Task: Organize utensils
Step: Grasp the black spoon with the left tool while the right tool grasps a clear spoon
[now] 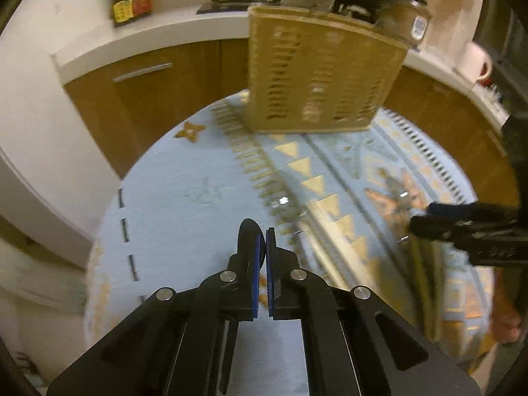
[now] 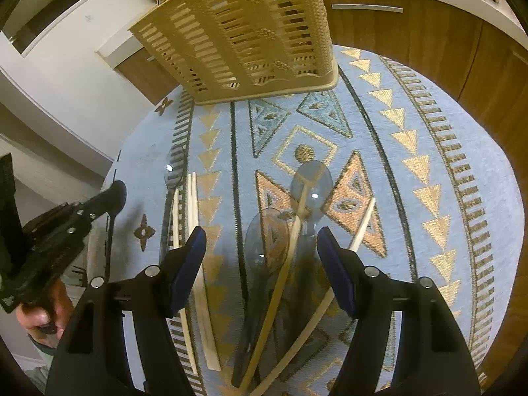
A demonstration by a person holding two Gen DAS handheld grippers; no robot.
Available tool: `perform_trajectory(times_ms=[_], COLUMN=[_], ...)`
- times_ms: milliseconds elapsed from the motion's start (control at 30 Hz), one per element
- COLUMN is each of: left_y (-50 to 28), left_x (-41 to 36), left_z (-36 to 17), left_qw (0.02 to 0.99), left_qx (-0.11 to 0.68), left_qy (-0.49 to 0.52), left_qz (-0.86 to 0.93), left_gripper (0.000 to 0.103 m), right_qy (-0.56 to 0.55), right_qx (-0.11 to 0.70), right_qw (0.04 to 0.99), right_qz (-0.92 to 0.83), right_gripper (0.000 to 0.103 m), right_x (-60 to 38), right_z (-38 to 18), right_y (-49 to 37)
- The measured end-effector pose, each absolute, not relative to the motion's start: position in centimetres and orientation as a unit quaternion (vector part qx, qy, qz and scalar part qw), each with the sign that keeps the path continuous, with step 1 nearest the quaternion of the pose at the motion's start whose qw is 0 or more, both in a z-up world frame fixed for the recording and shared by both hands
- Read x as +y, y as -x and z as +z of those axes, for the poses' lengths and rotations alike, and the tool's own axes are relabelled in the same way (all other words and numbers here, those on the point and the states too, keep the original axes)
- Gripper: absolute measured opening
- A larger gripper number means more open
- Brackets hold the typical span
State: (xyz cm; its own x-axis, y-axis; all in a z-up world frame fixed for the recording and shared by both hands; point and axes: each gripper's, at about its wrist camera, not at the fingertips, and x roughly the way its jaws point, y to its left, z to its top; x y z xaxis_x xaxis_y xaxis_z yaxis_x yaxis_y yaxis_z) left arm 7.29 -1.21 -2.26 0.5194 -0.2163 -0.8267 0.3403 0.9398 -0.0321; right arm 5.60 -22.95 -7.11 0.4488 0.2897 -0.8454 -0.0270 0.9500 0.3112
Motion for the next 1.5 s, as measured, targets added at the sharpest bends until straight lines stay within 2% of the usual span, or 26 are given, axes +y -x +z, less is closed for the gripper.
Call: perform_trajectory(times_ms=[33,100,167,300,367,467,633,867,1000,1067,1200,1267,1500], left_y=[-7.6,-7.7,-7.3,-6.7,-6.7,-7.2,-8.5,-9.5,-9.9,-10.0,-10.4,-10.5,-10.5], left_x=[-1.3,-1.6,-1.9,-1.2,-0.4,0.9,0.6,-1.1,-2.6,-2.7,-2.0,-1.5,-1.4], left_z=[-2.7,-3.5,-3.9,-3.5,-3.1,-2.9,-5.0,-5.8,-5.9,-5.8,-5.7,-5.6,-5.7], left_qw=[0.868,0.861,0.844,0.834,0.835,0.837,0.801,0.796,0.799,0.803,0.808,0.809,0.813], left_qx=[0.466,0.475,0.49,0.493,0.491,0.491,0.536,0.54,0.533,0.527,0.525,0.523,0.516], left_qy=[-0.073,-0.075,-0.058,-0.061,-0.059,-0.051,-0.063,-0.086,-0.119,-0.128,-0.108,-0.096,-0.085], left_qz=[-0.155,-0.166,-0.21,-0.239,-0.242,-0.238,-0.258,-0.26,-0.254,-0.246,-0.247,-0.25,-0.256], left_gripper=[0.002,0.011,0.027,0.033,0.047,0.056,0.058,0.058,0.049,0.038,0.036,0.036,0.036], right_qy=[-0.126,-0.124,-0.122,-0.124,-0.127,-0.127,-0.126,-0.114,-0.125,-0.144,-0.148,-0.142,-0.133], right_qx=[0.516,0.515,0.515,0.516,0.518,0.521,0.524,0.533,0.532,0.537,0.556,0.563,0.571], right_qw=[0.842,0.843,0.843,0.842,0.841,0.839,0.838,0.834,0.834,0.827,0.813,0.808,0.804], right_qz=[0.094,0.095,0.096,0.093,0.09,0.086,0.086,0.085,0.078,0.081,0.092,0.099,0.096], right_gripper=[0.066,0.066,0.066,0.066,0.066,0.066,0.066,0.066,0.066,0.066,0.065,0.051,0.042], right_x=[-22.9,-22.7,-22.6,-23.1,-23.5,-23.6,-23.5,-22.8,-23.1,-23.7,-23.4,-22.8,-21.9], right_z=[-7.1,-7.0,-6.9,-6.8,-7.0,-7.2,-7.1,-7.4,-7.2,-7.1,-7.6,-8.0,-8.4], right_y=[-5.7,-5.6,-5.4,-5.1,-5.1,-5.2,-5.4,-5.8,-6.3,-6.7,-7.8,-7.9,-8.1])
